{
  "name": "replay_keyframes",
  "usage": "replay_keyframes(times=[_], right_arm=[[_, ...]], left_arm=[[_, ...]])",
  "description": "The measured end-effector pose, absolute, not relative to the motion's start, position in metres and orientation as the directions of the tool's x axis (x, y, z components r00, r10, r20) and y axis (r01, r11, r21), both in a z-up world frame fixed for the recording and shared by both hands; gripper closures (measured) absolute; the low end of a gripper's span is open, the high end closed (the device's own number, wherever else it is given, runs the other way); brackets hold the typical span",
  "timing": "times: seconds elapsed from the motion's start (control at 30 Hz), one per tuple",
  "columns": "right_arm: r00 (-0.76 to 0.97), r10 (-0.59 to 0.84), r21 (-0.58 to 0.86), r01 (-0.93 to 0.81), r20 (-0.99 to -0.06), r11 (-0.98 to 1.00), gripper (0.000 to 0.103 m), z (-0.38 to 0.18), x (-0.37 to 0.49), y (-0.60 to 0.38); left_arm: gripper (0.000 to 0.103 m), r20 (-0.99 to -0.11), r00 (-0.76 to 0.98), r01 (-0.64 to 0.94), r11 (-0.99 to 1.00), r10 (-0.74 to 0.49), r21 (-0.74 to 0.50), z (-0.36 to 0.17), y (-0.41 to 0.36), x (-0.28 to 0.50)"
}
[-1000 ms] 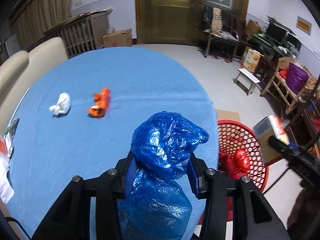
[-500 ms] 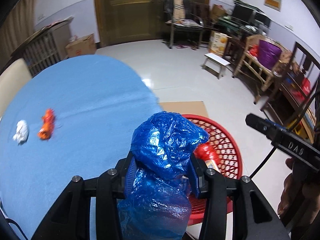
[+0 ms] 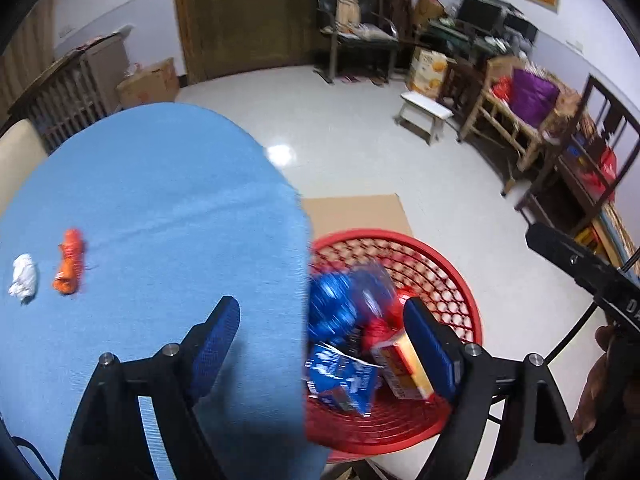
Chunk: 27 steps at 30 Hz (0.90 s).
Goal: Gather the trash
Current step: 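Open both grippers to drop the box and blue bag into the basket, then grasp the orange wrapper with the right gripper while the left grasps the white tissue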
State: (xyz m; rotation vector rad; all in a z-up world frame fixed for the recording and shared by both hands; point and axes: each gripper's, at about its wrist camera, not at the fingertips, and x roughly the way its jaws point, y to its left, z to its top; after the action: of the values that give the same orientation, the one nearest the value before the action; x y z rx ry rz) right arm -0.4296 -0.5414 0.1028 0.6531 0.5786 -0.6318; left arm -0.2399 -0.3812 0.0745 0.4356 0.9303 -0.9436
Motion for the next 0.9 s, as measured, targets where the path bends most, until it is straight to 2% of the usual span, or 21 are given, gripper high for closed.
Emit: replay_keyframes(times=[0.17, 0.43, 0.6, 0.9], right_arm=[[0.681, -0.313, 0.352, 0.651, -0.662, 0.672, 0.025, 0.11, -0.407, -0.53], [0.715, -0.189, 0.323, 0.514, -0.673, 0.795, 0.025, 0.123, -0.333, -0.478], [0.718, -0.08, 0.331, 0.413, -0.691, 0.849, 0.025, 0.122, -0.276, -0.432], [0.669, 0.048, 0.311, 0.28, -0.741, 0.908, 0.025, 0.109, -0.161, -0.357]], left_arm=[[0.019, -0.813, 0.326, 0.741, 0.665, -0.483, -0.097, 0.08, -0.323, -0.202], [0.019, -0.826, 0.432, 0.525, 0.846, -0.362, -0.096, 0.059, -0.199, -0.151], [0.019, -0.832, 0.465, 0.416, 0.904, -0.304, -0.098, 0.051, -0.135, -0.131], [0.019, -0.829, 0.477, 0.291, 0.942, -0.293, -0.165, 0.041, -0.066, -0.116]])
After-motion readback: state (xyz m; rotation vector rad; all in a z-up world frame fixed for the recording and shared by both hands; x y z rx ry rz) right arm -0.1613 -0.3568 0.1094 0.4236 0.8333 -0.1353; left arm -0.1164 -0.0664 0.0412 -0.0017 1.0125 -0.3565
